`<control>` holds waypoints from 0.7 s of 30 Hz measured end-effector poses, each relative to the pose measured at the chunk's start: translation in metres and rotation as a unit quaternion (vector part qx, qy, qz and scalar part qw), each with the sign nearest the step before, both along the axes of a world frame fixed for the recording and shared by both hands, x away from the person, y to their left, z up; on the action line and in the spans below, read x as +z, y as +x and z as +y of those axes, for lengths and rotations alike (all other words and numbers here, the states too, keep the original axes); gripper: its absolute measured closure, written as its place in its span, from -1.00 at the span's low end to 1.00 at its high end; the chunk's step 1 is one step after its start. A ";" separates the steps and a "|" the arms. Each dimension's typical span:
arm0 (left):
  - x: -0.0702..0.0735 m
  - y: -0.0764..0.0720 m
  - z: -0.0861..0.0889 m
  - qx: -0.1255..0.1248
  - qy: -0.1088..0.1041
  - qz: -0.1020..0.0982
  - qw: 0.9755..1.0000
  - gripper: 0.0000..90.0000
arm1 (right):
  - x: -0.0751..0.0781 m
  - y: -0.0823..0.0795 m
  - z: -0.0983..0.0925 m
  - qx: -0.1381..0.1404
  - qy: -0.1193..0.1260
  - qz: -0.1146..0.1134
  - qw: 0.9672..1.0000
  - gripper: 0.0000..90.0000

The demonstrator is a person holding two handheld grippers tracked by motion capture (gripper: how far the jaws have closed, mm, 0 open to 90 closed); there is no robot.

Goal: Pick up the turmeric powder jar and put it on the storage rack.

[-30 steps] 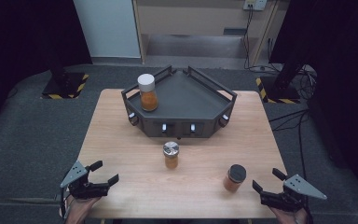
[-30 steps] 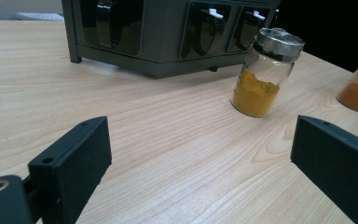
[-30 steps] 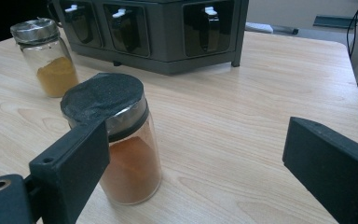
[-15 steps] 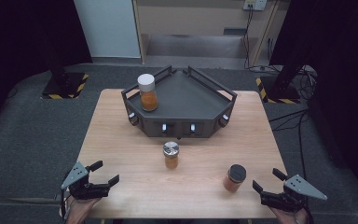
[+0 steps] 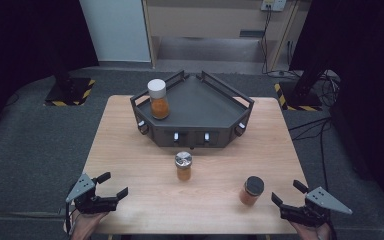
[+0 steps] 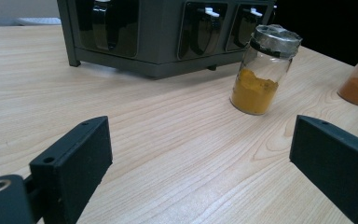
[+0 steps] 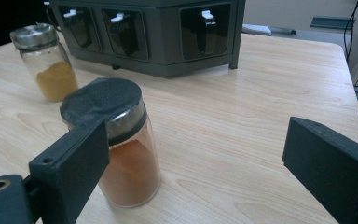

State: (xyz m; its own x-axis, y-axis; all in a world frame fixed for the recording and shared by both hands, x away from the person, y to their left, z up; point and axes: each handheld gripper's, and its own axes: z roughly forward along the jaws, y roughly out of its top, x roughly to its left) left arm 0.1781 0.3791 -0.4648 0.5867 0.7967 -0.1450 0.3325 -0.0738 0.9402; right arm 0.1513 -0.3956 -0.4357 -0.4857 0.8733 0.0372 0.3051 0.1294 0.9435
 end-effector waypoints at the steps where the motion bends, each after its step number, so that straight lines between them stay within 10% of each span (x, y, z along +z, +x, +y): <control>1: 0.000 0.000 0.000 0.000 0.001 0.000 1.000 -0.90 | 0.000 0.000 0.000 -0.001 0.001 -0.002 1.000 -0.84; 21: 0.001 0.002 0.000 -0.004 0.002 0.006 1.000 -0.90 | 0.033 0.011 0.010 0.023 0.019 -0.007 1.000 -0.83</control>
